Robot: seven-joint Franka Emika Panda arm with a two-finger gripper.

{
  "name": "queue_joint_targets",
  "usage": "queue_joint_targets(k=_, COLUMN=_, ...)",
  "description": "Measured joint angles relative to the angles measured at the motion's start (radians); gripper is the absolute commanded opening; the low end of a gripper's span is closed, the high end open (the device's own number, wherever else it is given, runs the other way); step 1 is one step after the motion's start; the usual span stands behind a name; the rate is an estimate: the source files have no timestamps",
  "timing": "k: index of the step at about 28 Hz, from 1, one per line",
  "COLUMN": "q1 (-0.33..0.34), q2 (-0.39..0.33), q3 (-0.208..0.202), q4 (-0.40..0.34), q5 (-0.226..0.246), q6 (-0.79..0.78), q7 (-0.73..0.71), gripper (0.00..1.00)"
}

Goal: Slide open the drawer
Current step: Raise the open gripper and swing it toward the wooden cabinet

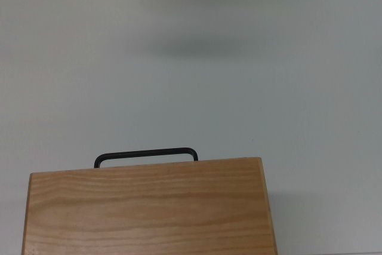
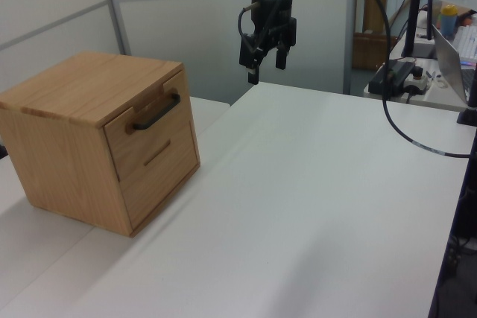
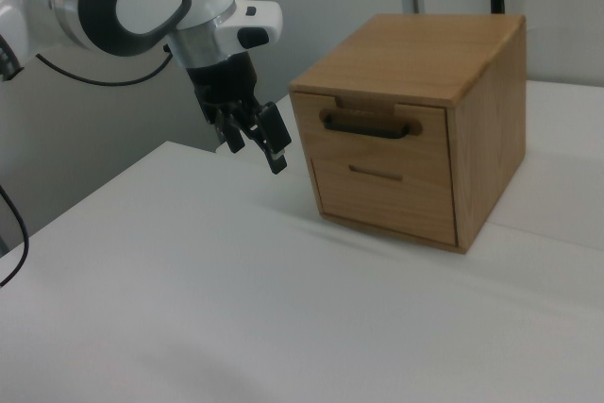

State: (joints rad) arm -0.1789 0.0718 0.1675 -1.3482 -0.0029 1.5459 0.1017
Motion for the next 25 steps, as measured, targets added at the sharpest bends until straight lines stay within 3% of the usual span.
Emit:
queue_joint_targets(k=9, q1=0.001, q2=-0.014, q3=0.001, q4=-0.001, q5=-0.001, q6=-0.016, q7=-0.043, gripper=1.0)
queue_joint_targets(k=18, q1=0.008, q2=-0.014, q3=0.005, q4=-0.001, q5=-0.033, q6=-0.017, q7=-0.044, gripper=1.0)
queue_joint_targets(k=25, q1=0.021, q2=-0.047, q3=0.005, q4=-0.013, q5=-0.036, q6=0.0, q7=0.022, gripper=1.0)
